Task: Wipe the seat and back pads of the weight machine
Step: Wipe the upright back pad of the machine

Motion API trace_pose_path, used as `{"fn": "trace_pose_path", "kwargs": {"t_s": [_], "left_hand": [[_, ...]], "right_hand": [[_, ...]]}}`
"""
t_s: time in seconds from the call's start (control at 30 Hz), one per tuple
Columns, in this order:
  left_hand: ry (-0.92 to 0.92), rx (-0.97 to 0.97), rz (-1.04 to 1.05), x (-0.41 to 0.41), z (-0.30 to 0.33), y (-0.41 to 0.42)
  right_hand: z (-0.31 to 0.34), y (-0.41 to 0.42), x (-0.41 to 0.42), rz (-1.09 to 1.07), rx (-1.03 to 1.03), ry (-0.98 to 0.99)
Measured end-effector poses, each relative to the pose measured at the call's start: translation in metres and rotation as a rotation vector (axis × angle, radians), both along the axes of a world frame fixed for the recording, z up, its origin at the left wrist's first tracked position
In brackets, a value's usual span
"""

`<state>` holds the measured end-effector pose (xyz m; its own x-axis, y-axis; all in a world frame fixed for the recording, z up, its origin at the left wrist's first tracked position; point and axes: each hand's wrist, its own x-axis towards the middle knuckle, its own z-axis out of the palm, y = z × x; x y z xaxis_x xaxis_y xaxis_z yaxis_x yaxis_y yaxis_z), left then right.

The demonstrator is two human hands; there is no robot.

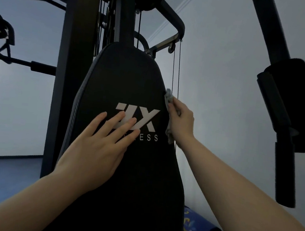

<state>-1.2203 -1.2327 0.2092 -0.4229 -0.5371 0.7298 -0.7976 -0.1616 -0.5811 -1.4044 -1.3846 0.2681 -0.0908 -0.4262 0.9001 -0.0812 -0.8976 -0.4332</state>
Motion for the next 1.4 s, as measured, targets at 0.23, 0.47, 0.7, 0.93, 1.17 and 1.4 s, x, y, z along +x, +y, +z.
{"fn": "trace_pose_path", "kwargs": {"t_s": [0.23, 0.47, 0.7, 0.93, 1.17, 1.4], "left_hand": [[-0.087, 0.057, 0.004, -0.01, -0.015, -0.005], [-0.085, 0.165, -0.029, -0.023, -0.056, -0.009], [-0.111, 0.192, -0.005, -0.034, -0.089, -0.01], [-0.061, 0.239, 0.009, -0.041, -0.123, 0.004], [-0.011, 0.255, -0.006, -0.042, -0.151, 0.007], [0.0, 0.248, 0.0, -0.039, -0.17, 0.017]], "right_hand": [[-0.033, -0.004, -0.03, 0.087, 0.089, 0.085], [-0.115, 0.003, -0.033, 0.088, 0.229, 0.054], [-0.14, -0.003, -0.043, 0.077, 0.276, 0.035], [-0.272, 0.023, -0.044, 0.046, 0.474, -0.098], [-0.264, 0.017, -0.044, 0.072, 0.519, -0.218], [-0.385, 0.082, -0.024, 0.081, 0.795, -0.385]]}}
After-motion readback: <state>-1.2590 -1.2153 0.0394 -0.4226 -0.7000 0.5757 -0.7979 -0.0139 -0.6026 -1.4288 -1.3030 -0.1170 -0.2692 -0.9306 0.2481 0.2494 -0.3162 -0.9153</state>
